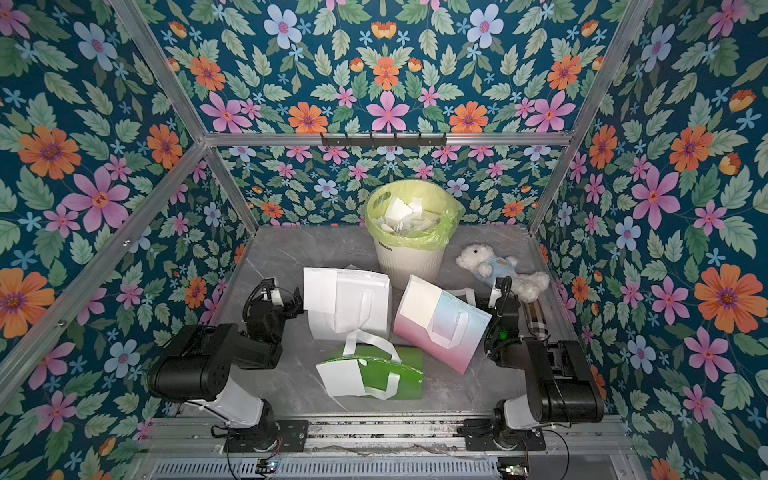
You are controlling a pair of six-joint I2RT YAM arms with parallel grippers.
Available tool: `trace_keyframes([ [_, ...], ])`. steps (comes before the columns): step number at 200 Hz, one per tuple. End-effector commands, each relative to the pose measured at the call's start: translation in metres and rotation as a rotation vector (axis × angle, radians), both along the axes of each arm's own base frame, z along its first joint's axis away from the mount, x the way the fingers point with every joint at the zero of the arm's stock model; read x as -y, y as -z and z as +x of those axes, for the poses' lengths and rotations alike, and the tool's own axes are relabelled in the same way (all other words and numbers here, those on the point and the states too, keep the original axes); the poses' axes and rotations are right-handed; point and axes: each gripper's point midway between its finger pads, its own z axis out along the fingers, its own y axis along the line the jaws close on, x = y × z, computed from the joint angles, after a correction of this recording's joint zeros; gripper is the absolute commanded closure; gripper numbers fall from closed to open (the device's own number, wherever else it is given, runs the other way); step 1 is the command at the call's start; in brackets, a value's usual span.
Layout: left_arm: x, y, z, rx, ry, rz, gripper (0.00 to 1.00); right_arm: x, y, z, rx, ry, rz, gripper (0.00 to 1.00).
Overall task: Shred takeout receipts and throw away
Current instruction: Pick up the takeout bag at the center of the board.
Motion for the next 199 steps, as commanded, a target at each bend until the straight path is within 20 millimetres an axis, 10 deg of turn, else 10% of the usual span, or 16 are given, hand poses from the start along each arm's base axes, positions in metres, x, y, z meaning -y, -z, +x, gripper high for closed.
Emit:
trace_keyframes([
  [1,-0.0005,-0.0101,0.0028,0.038,-0.001,0.012,0.00,0.0015,-0.0102,0.0041,0.041,0.006,-0.007,0.01],
  [199,-0.0008,-0.0105,0.0029,0.040,-0.002,0.012,0.00,0.0032,-0.0115,0.0032,0.050,0.016,-0.010,0.01],
])
